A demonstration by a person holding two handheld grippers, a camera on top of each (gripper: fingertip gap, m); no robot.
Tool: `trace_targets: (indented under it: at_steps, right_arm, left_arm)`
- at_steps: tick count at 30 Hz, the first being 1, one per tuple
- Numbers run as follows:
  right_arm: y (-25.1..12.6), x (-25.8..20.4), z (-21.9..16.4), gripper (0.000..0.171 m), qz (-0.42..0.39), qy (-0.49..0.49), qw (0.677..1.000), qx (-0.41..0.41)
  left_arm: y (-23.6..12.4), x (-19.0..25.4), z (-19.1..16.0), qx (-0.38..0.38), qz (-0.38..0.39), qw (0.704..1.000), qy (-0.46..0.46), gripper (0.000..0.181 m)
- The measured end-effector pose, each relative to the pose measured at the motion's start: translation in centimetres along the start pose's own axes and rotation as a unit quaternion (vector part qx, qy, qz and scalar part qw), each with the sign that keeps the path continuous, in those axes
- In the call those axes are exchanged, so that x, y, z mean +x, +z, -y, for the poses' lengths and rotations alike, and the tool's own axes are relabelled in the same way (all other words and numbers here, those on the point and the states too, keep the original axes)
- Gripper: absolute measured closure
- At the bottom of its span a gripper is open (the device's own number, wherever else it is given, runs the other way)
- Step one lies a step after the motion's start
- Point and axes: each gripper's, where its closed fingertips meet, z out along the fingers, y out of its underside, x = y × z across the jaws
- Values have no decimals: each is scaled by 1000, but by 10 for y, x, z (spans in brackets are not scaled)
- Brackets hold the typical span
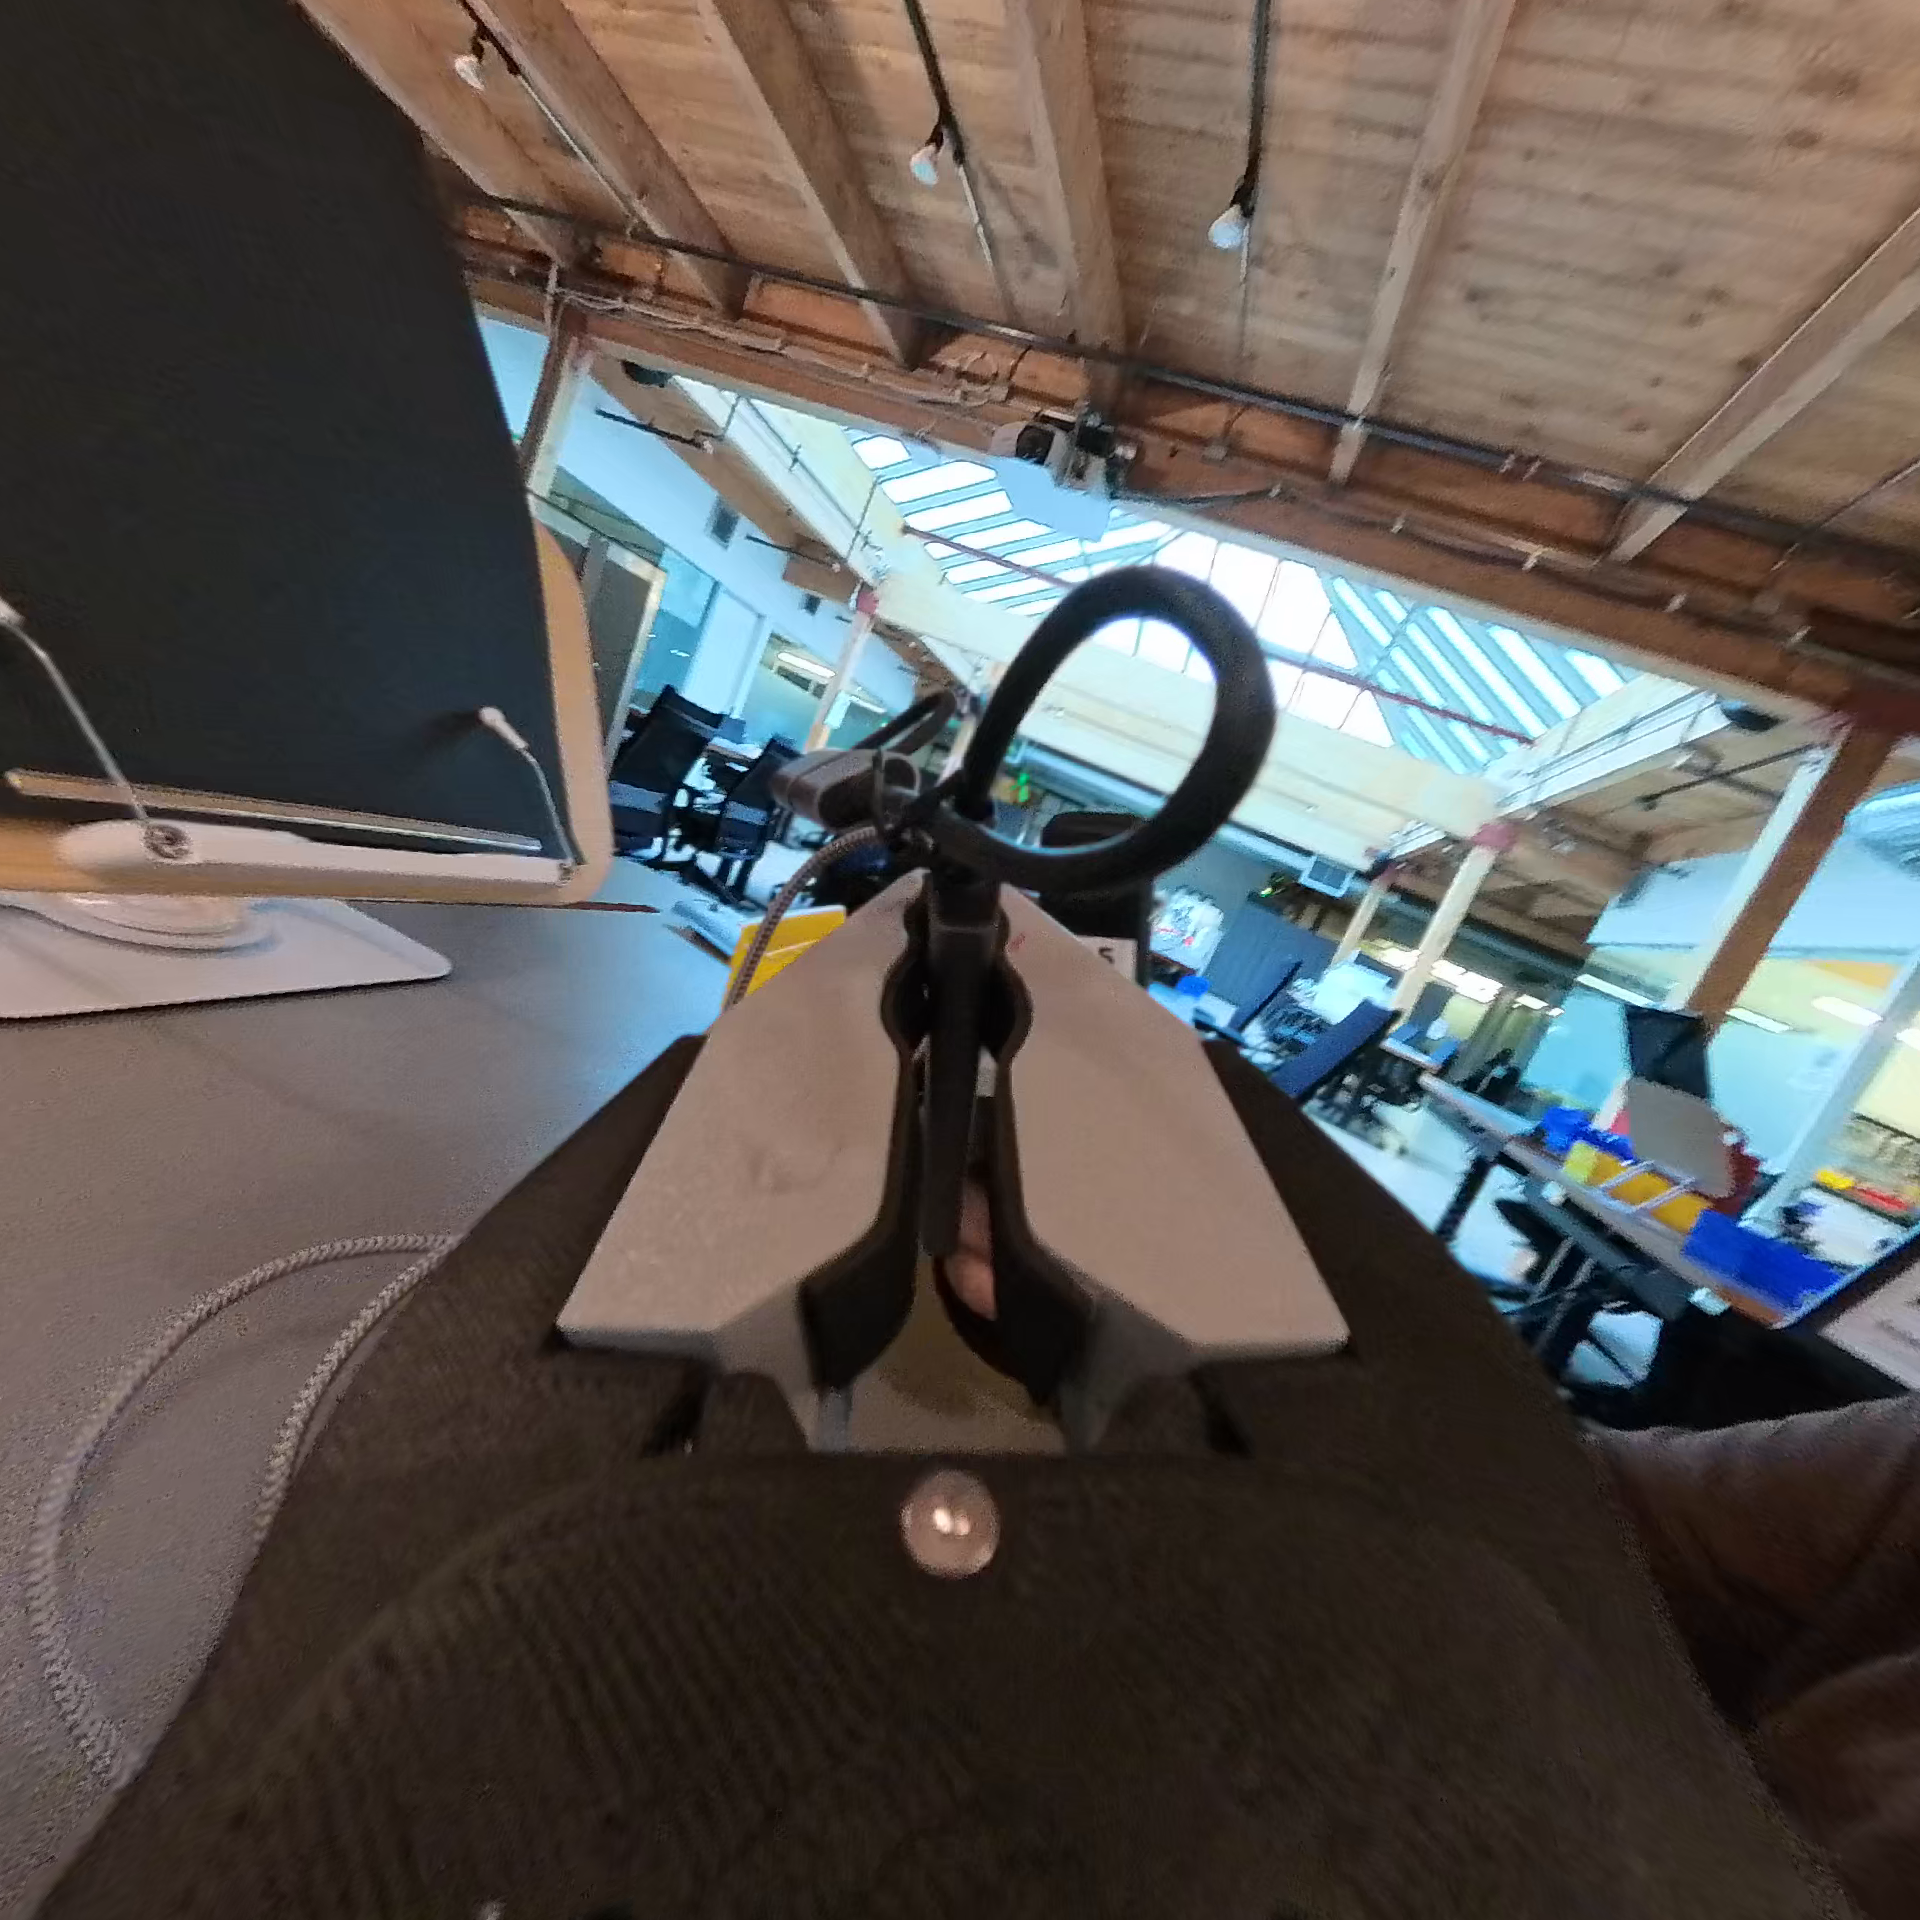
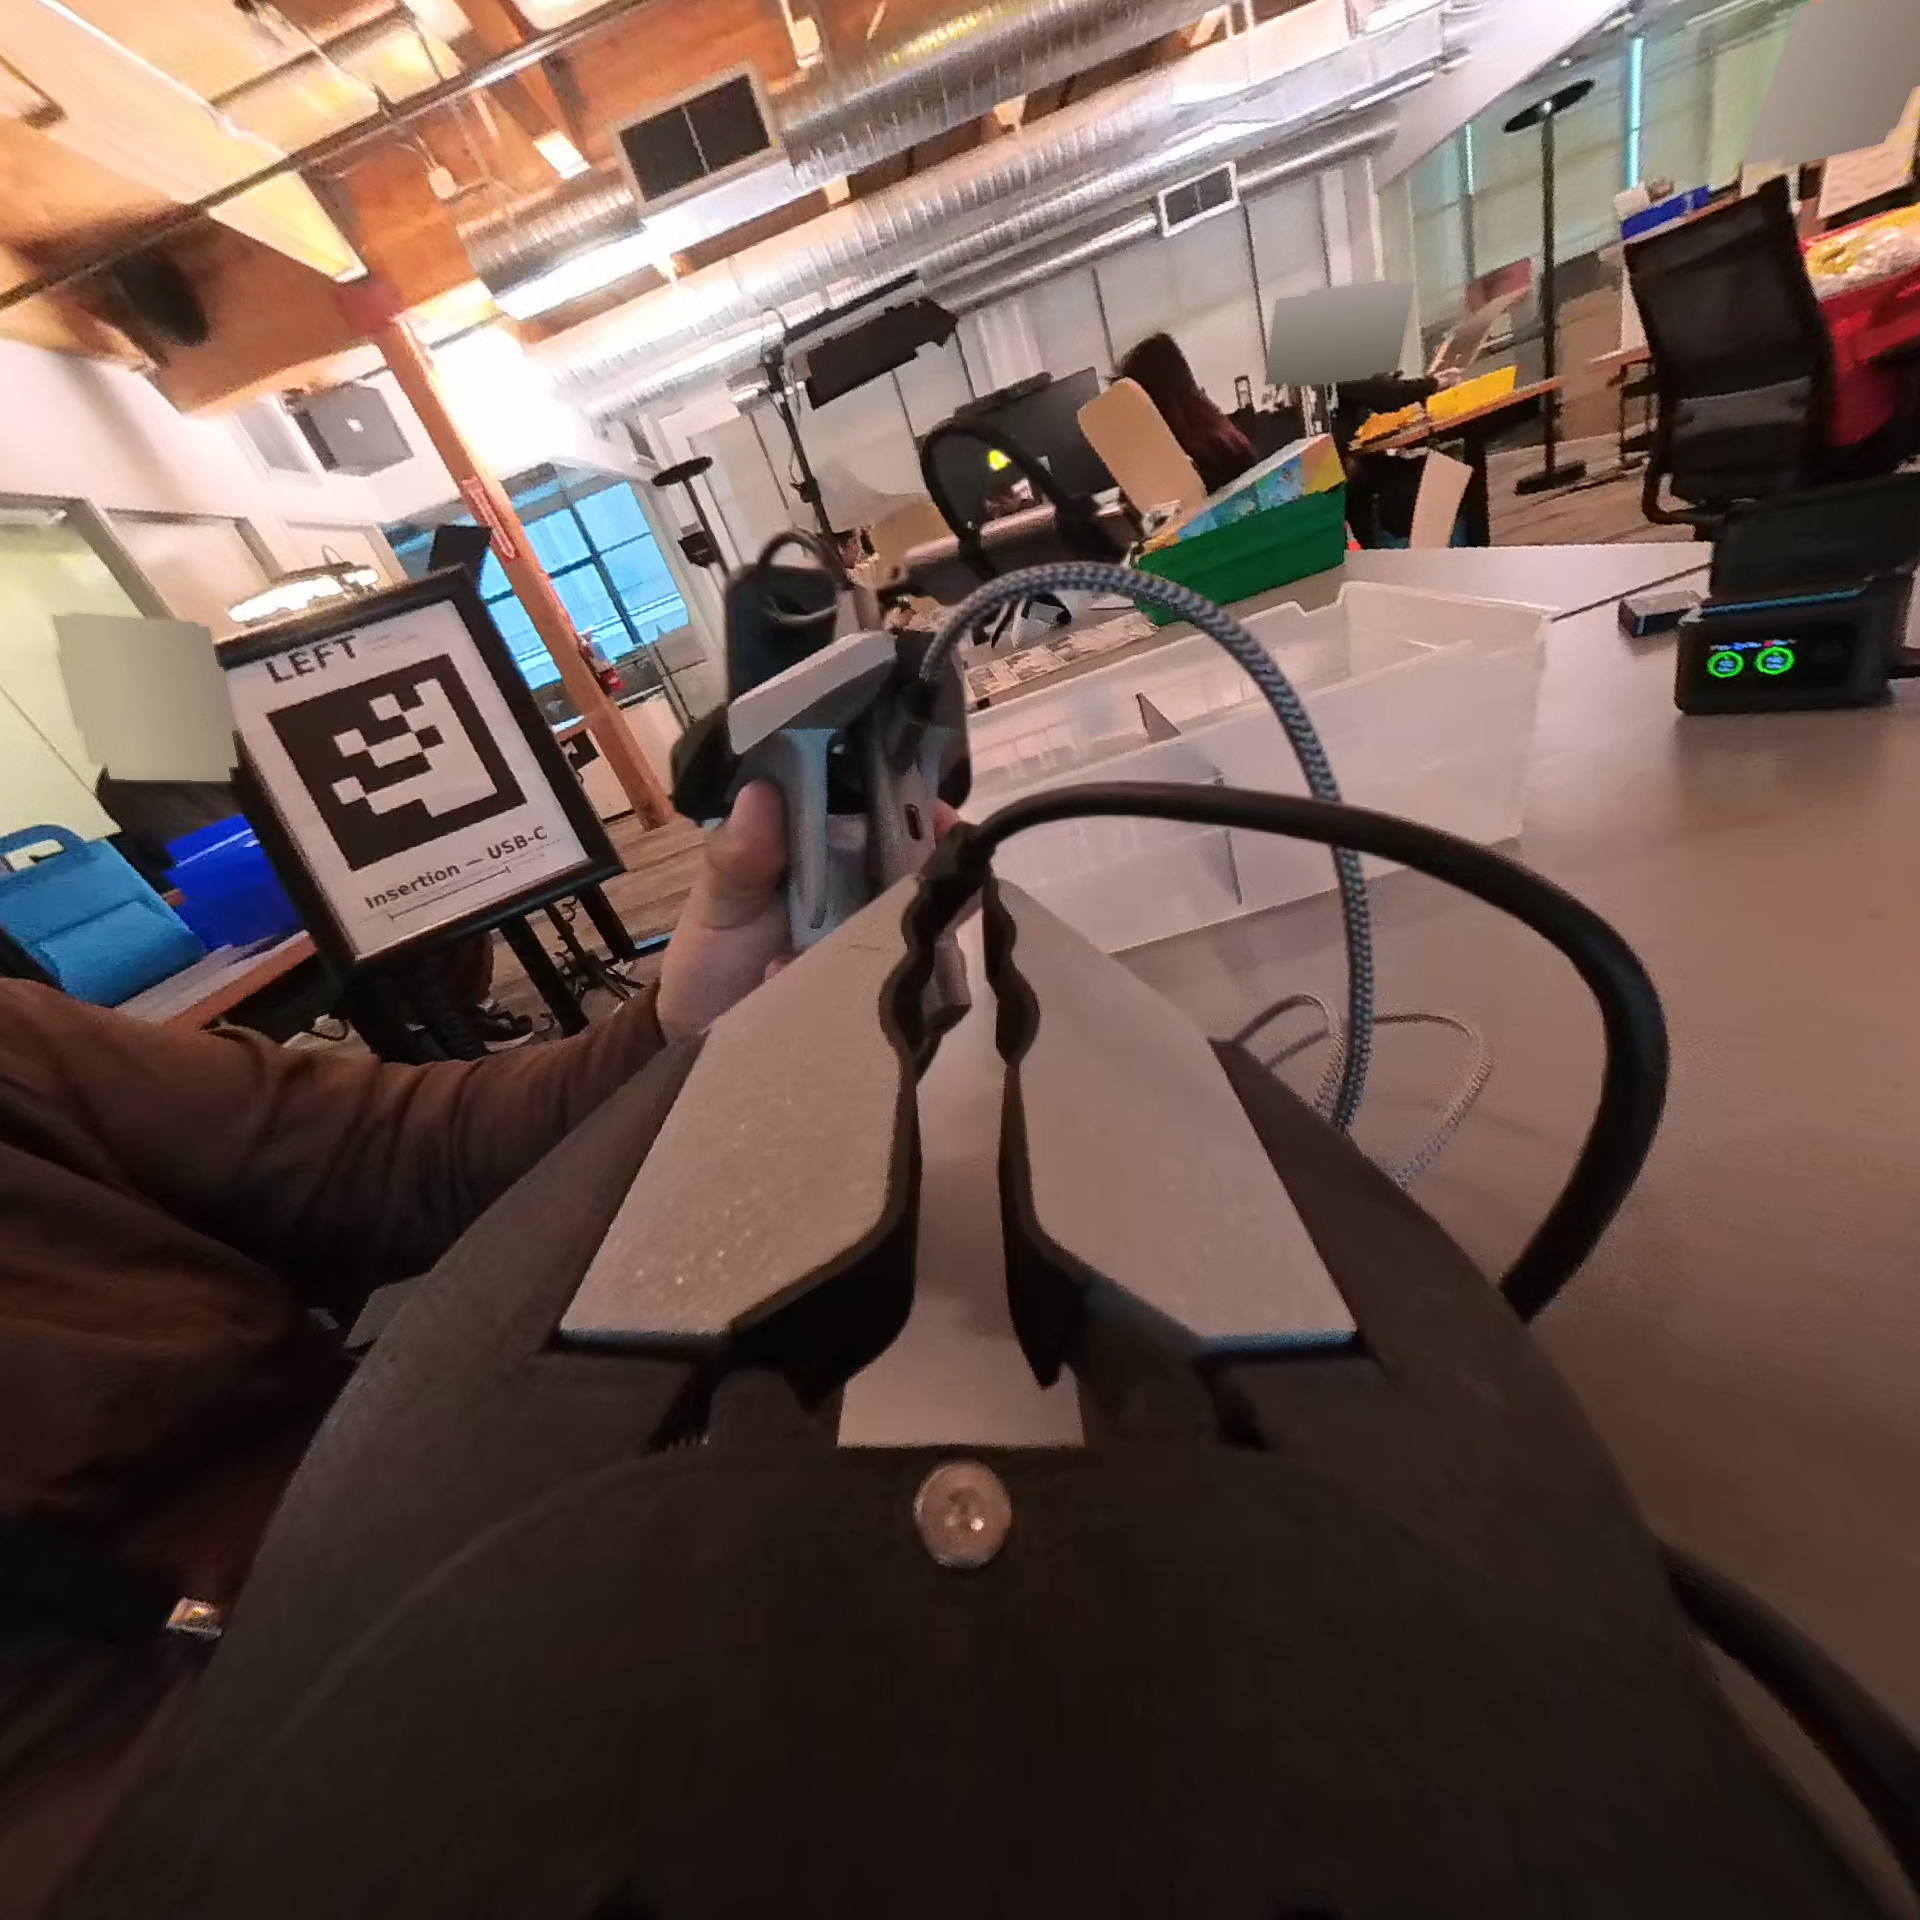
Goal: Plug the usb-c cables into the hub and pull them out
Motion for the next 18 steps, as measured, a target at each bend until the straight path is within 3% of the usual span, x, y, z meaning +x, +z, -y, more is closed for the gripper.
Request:
trace_targets:
  at_steps: [1,13,18]
  right_arm:
    - [-1,-2,2,166,4,-1,1000,2]
    - [-3,-14,8,165,11,-28,1000,5]
    - [-7,-10,7,165,-26,-39,998,-39]
  left_arm:
    - [0,1,1,7,-7,1000,-13,176]
    - [5,8,-5,47,-68,989,-123,178]
    - [4,6,-17,-9,-62,996,-61,176]
